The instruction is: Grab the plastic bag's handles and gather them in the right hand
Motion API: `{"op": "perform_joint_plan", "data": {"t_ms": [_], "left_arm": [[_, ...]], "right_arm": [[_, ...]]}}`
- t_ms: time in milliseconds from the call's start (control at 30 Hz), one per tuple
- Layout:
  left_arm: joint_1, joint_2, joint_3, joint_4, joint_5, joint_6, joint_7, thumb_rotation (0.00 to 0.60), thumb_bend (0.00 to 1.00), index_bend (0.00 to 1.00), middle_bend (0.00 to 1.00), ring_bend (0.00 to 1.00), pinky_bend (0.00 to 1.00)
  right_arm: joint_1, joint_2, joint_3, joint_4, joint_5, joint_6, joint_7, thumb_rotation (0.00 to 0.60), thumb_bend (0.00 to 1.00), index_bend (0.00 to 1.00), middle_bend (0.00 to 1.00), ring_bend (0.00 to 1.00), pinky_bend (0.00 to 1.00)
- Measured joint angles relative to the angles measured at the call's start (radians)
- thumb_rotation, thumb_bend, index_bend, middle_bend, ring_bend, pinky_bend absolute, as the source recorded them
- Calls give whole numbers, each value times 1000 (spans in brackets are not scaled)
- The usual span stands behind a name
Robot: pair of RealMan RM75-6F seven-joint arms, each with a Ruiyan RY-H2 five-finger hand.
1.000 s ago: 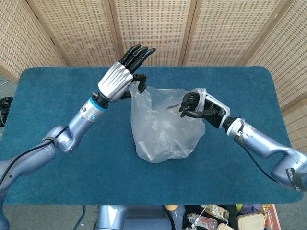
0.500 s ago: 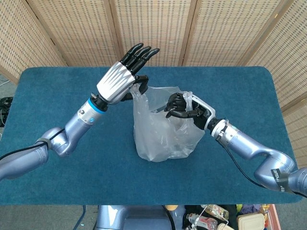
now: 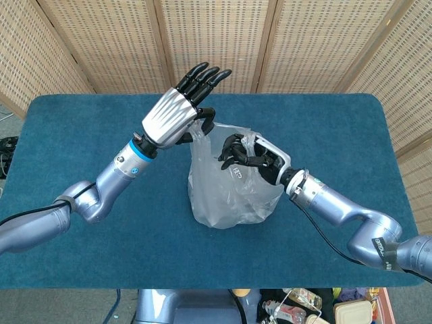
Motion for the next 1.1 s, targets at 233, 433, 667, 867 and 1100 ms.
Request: {"op": "perform_joint_plan", "data": {"t_ms": [233, 433, 667, 867, 1100], "left_arm": [[4, 6, -5, -22, -7, -7, 2, 600, 413, 676, 0, 0, 2], [2, 8, -12, -31, -10, -12, 5, 600, 413, 677, 0, 0, 2], [-7, 9, -22, -39, -9, -14, 21, 600, 416, 676, 0, 0, 2], [-12, 2, -26, -35, -16, -23, 33, 600, 413, 676, 0, 0, 7], [-14, -19, -32, -32, -40, -39, 19, 600, 413, 675, 0, 0, 7]], "right_arm": [[-8, -16, 34, 5, 47, -31, -35, 600, 562, 449, 525, 302, 266], [-13, -31, 73, -5, 126, -66, -113, 600, 559, 395, 433, 235, 265], [-22, -43, 128, -25, 182, -111, -194, 600, 546, 395, 432, 234, 265], [-45, -60, 174, -39, 197, -132, -209, 600, 539, 394, 432, 234, 262], [-70, -103, 219, -27, 204, -129, -213, 600, 539, 394, 432, 234, 234]]}}
